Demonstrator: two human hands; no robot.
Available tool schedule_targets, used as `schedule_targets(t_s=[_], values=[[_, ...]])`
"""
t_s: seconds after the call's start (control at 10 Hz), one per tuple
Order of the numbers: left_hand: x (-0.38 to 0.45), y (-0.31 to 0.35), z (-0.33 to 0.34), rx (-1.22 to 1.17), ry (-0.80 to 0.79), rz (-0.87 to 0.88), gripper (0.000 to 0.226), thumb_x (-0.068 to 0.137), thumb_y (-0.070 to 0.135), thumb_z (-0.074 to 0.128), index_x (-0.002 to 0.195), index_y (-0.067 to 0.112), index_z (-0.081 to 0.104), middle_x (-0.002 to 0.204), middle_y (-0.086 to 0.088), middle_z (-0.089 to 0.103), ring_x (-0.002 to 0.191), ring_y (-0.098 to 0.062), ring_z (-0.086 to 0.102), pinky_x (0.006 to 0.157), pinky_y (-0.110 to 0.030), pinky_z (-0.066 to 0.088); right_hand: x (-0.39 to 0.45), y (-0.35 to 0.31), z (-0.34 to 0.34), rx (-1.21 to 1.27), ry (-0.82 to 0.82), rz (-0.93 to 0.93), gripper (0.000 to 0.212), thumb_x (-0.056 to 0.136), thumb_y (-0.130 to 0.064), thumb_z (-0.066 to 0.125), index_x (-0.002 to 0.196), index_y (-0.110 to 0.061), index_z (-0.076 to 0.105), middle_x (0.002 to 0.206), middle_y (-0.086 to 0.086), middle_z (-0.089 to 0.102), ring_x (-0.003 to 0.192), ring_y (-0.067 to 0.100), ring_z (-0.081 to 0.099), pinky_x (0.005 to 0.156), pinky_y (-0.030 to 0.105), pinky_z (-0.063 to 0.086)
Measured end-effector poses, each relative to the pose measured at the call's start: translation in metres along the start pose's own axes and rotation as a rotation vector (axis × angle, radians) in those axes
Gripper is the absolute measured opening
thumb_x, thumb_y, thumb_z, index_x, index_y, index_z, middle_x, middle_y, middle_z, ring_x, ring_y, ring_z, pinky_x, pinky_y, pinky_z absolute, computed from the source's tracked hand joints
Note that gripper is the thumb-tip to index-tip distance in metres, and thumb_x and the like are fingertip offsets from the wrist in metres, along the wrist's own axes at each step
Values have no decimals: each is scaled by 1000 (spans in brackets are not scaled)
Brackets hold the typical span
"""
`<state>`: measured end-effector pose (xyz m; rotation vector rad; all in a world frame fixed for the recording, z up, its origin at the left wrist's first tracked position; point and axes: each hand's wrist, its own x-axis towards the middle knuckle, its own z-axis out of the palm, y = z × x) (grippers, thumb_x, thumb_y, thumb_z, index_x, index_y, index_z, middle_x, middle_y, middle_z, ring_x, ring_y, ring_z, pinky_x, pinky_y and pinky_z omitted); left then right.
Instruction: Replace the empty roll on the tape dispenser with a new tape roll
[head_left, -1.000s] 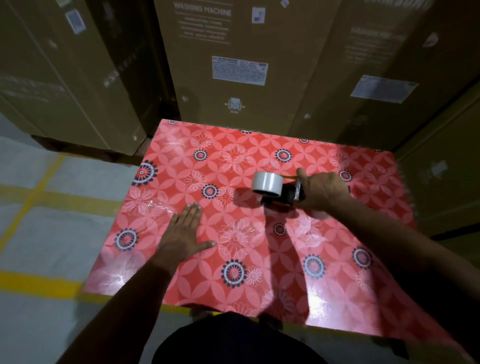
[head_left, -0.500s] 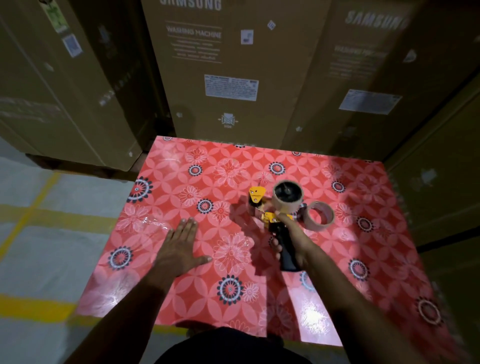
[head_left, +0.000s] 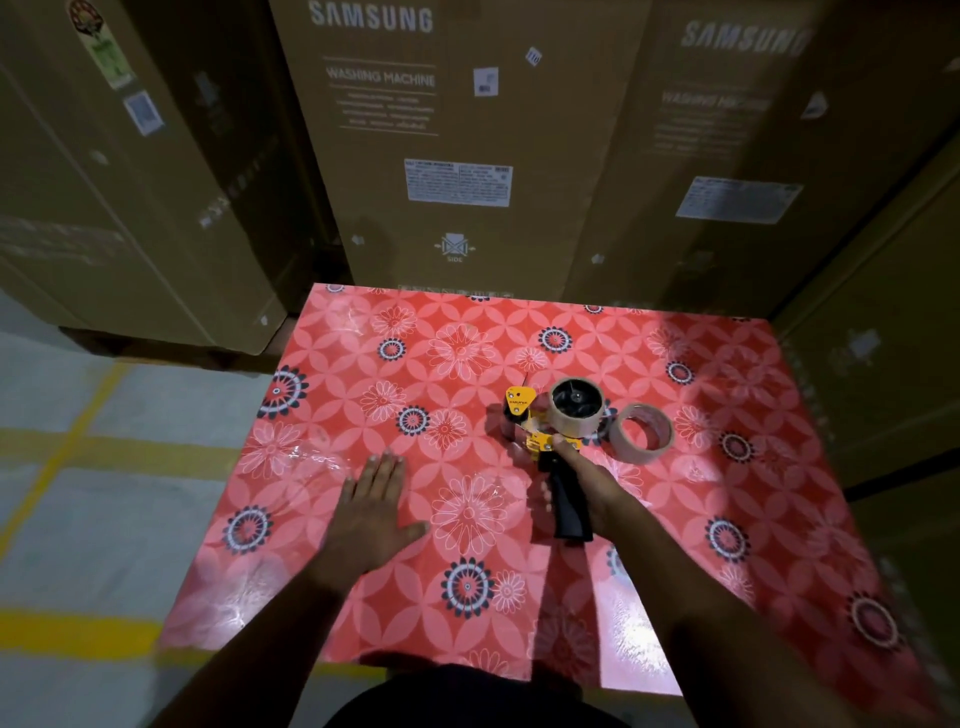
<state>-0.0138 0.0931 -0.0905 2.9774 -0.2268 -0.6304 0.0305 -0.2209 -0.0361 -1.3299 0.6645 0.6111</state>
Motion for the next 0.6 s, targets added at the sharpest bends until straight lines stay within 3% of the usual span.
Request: schedule_targets(t_s=[0.1,0.2,0.3,0.4,0.5,0.6], values=[[-7,20,10,-22,37,79,81,90,59,8,153,19,-21,164,-7,-20,148,-25,-24,121,-44,-10,2,0,-7,-200,138,-46,73,69,-67,75,86,3,69,76,15,66,67,27,62,60,30,48],[-5,53,11,-60,27,122,79,99,57,21,153,18,-22,161,-5,-24,148,-24,-25,121,-44,-11,-7,-2,-6,-522,366,-162,56,88,-62,60,77,-8,55,75,11,57,72,28,56,65,33,36],[0,83,16,23,44,282,84,98,66,17,154,14,-18,162,-6,-24,148,-25,-25,120,-43,-14,-23,14,5,-830,724,-489,40,90,-39,66,104,-4,54,102,17,60,97,35,56,74,40,41],[4,99,19,95,58,340,92,96,68,20,155,5,-12,164,-13,-17,151,-26,-20,122,-42,-12,-38,30,22,-994,765,-752,26,82,-20,68,97,-9,50,93,10,53,88,30,48,71,41,42],[14,103,13,94,41,347,96,93,69,27,157,5,-7,165,-12,-12,152,-24,-14,124,-43,-6,-43,39,32,-984,621,-870,19,82,-12,63,96,-10,51,92,7,51,88,25,45,72,36,40],[21,101,8,129,18,406,100,90,75,24,157,8,-8,161,-3,-18,151,-20,-17,124,-42,-3,-42,51,44,-1106,369,-872,21,83,-4,58,103,-10,57,100,8,56,94,25,50,74,34,43]])
